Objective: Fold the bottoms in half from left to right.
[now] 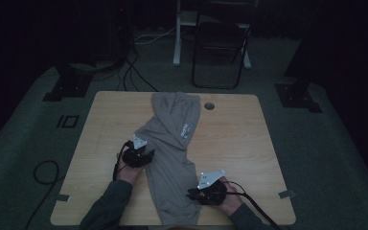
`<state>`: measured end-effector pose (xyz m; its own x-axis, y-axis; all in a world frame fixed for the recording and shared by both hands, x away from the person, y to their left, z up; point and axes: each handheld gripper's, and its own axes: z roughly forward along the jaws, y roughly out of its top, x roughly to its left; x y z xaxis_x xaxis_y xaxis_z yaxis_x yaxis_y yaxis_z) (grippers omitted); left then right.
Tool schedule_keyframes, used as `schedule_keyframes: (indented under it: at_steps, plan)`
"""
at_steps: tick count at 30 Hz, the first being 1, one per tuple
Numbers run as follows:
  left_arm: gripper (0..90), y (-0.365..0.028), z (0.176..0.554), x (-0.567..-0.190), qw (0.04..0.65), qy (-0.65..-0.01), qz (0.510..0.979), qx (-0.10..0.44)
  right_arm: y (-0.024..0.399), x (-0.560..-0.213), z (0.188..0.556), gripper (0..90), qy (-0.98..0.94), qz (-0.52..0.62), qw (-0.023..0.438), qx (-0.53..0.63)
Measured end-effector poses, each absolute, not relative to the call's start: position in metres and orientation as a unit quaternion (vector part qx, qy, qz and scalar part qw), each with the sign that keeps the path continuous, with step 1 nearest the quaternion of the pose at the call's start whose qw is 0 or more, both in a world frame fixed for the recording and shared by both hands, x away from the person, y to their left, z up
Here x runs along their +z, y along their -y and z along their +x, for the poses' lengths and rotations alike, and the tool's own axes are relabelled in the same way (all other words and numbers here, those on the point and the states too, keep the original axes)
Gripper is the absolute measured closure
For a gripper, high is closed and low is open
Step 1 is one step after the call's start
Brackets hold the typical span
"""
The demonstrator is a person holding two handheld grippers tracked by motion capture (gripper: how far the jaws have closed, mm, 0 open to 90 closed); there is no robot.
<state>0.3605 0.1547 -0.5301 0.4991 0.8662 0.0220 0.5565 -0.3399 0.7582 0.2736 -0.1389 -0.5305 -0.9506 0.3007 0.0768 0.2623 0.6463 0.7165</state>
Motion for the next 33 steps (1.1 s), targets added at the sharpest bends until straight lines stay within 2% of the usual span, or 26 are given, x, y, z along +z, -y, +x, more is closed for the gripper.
schedule_keyframes:
  at_steps: [2, 5, 9, 13, 18, 26, 29, 33]
  plan:
    - [51.2, -0.15, 0.35, -0.526, 0.365, -0.44, 0.793, 0.21, 0.138, -0.535, 0.272, 73.0, -0.912, 0.163, 0.052, 0.372]
    - [50.5, -0.139, 0.329, -0.525, 0.371, -0.42, 0.805, 0.194, 0.138, -0.535, 0.275, 68.1, -0.907, 0.181, 0.067, 0.375]
    - [52.0, -0.126, 0.311, -0.531, 0.367, -0.393, 0.827, 0.165, 0.138, -0.534, 0.292, 66.2, -0.887, 0.213, 0.08, 0.401]
    - [56.3, -0.122, 0.307, -0.541, 0.357, -0.38, 0.838, 0.161, 0.134, -0.541, 0.304, 63.5, -0.892, 0.224, 0.094, 0.382]
    - [59.5, -0.127, 0.323, -0.542, 0.36, -0.388, 0.831, 0.171, 0.133, -0.542, 0.313, 61.8, -0.889, 0.233, 0.111, 0.379]
    - [58.1, -0.13, 0.38, -0.54, 0.343, -0.439, 0.808, 0.193, 0.13, -0.542, 0.363, 60.2, -0.868, 0.295, 0.141, 0.374]
    - [53.0, -0.126, 0.377, -0.535, 0.323, -0.452, 0.808, 0.196, 0.128, -0.538, 0.369, 56.1, -0.874, 0.295, 0.15, 0.355]
    - [48.9, -0.121, 0.344, -0.536, 0.336, -0.415, 0.826, 0.18, 0.133, -0.531, 0.354, 54.7, -0.885, 0.278, 0.15, 0.343]
